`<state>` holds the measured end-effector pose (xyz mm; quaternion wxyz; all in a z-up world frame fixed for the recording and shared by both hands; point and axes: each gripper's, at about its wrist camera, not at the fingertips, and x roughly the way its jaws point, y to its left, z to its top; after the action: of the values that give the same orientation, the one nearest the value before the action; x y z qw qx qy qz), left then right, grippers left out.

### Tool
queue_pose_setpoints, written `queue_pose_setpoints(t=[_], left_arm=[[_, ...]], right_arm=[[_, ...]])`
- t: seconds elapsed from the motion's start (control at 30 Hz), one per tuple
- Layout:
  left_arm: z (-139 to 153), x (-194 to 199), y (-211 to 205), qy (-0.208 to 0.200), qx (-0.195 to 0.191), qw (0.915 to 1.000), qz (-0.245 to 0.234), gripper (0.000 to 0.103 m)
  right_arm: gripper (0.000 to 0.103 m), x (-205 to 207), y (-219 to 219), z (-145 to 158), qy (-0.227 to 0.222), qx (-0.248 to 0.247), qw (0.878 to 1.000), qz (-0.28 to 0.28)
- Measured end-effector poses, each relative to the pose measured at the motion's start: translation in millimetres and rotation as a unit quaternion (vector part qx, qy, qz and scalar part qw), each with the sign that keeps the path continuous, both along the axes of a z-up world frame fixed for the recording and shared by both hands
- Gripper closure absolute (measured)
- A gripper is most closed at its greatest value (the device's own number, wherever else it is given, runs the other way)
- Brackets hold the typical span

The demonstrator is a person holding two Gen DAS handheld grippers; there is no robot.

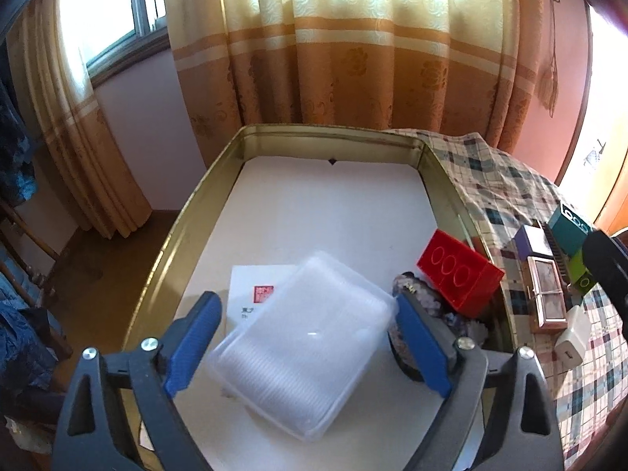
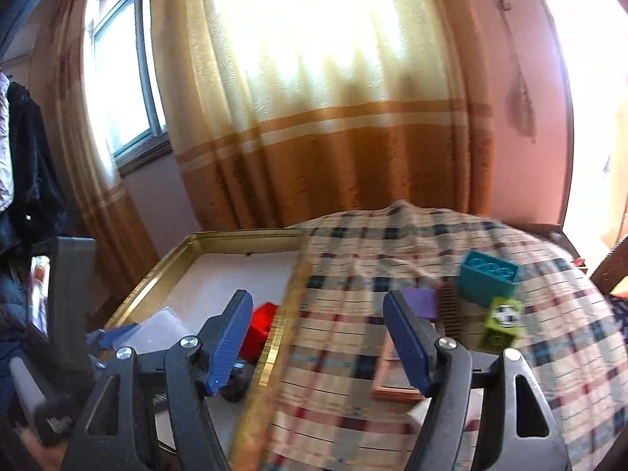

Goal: Organize rigid objects
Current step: 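Open both grippers and withdraw them from the tray toward the table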

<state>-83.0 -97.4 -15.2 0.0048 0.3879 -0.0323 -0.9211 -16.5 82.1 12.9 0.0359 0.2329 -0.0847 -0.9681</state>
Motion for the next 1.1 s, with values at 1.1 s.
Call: queue_pose_setpoints(t=[1.1], left_arm=[[29.6,78.4,97.2,0.057,0.01,0.994,-0.093,0.001]], right_arm=[[0.031,75.1,121.6,-4.0,0.001,-0.004,0.989,-0.145]])
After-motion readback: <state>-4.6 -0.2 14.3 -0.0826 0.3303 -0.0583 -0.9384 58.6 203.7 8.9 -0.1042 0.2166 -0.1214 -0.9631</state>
